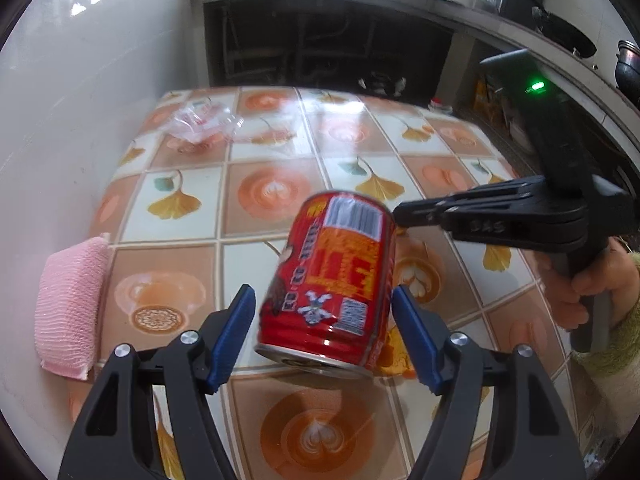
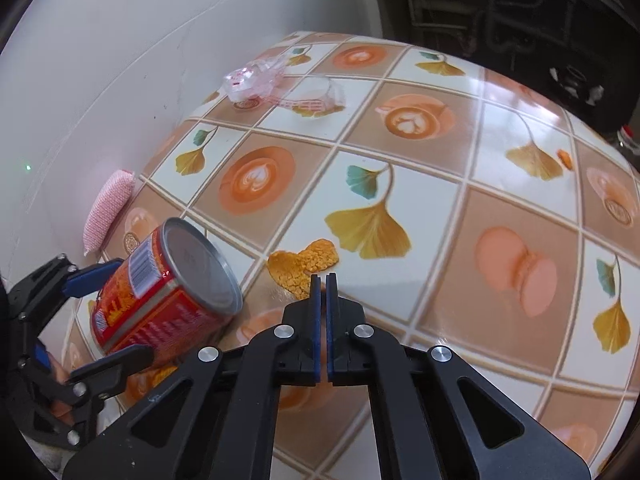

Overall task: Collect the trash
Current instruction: 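Grasp the red drink can with the left tool and lift it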

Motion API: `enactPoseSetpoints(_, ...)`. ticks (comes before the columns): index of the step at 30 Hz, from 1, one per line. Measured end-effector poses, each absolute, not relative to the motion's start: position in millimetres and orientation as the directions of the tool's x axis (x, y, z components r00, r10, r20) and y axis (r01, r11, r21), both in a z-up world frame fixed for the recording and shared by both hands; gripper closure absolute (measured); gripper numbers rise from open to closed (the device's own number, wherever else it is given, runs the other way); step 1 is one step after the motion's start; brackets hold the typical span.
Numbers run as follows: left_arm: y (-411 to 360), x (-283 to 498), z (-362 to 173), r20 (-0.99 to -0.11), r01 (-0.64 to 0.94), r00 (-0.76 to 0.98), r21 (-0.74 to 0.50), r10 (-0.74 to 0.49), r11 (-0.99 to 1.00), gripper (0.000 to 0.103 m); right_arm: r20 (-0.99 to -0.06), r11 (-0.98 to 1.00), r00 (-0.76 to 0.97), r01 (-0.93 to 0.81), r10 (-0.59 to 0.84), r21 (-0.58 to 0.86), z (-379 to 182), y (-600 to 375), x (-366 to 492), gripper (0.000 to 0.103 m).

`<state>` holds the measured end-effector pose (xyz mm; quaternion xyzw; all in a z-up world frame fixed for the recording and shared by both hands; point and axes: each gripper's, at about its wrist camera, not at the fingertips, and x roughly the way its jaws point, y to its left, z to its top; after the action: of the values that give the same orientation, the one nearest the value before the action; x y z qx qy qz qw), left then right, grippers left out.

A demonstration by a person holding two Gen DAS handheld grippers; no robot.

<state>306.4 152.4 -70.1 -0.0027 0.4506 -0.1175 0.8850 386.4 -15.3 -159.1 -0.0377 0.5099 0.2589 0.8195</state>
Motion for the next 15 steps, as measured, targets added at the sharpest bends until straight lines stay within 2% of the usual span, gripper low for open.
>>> enactPoseSetpoints(10, 171, 311, -75, -0.8, 0.141, 0.541, -0.22, -0.261, 0.965, 0.036, -0.806, 0.853, 0.356, -0.416, 0.473, 0.317, -133, -55, 349, 0.103)
enactPoseSetpoints(15, 185, 294, -75, -0.801, 0.091, 0.538, -0.255, -0.263, 0.963, 0.036, -0.766, 0.802, 0.315, -0.435, 0.561, 0.409, -123, -52, 328, 0.103)
